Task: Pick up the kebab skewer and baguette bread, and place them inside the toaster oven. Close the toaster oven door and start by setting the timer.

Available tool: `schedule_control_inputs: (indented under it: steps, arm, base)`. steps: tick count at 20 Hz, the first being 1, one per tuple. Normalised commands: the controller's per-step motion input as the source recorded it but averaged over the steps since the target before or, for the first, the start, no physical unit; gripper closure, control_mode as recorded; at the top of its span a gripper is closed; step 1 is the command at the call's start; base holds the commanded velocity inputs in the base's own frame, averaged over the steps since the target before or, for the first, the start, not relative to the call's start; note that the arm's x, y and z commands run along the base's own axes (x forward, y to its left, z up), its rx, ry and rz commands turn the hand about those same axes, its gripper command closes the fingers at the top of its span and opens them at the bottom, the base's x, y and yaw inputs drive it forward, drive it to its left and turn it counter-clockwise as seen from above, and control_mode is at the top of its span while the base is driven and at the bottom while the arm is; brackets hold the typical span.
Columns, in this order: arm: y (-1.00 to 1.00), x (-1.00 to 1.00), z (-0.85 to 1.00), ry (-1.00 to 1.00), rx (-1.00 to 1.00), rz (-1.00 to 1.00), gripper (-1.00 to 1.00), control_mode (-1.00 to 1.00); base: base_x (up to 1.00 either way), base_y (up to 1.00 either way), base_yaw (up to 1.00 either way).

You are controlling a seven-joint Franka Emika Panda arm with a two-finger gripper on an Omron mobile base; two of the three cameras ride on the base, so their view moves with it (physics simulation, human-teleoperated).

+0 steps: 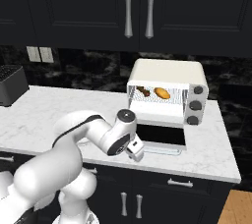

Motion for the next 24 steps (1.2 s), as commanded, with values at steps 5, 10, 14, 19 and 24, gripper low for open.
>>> schedule_control_inputs:
  steps: [5,10,14,19,24]
  arm:
    - [0.07,0.02,-0.35,0.00,0.00,0.01,-1.00,-1.00]
    - [0.02,0.41,-0.15,0.00,0.00,0.00,-1.00,-1.00]
    - [0.00,0.34,-0.02,0.00,0.00,0.00,-1.00,-1.00]
    - [0.00,0.12,-0.20,0.00,0.00,0.00,-1.00,-1.00]
    - [0.00,-0.01,-0.11,0.00,0.00,0.03,-1.00,-1.00]
  base:
    - [0.00,0.00,0.00]
    - [0.00,0.00,0.00]
    - [0.00,0.00,0.00]
    - [0.00,0.00,0.00]
    - [0.00,0.00,0.00]
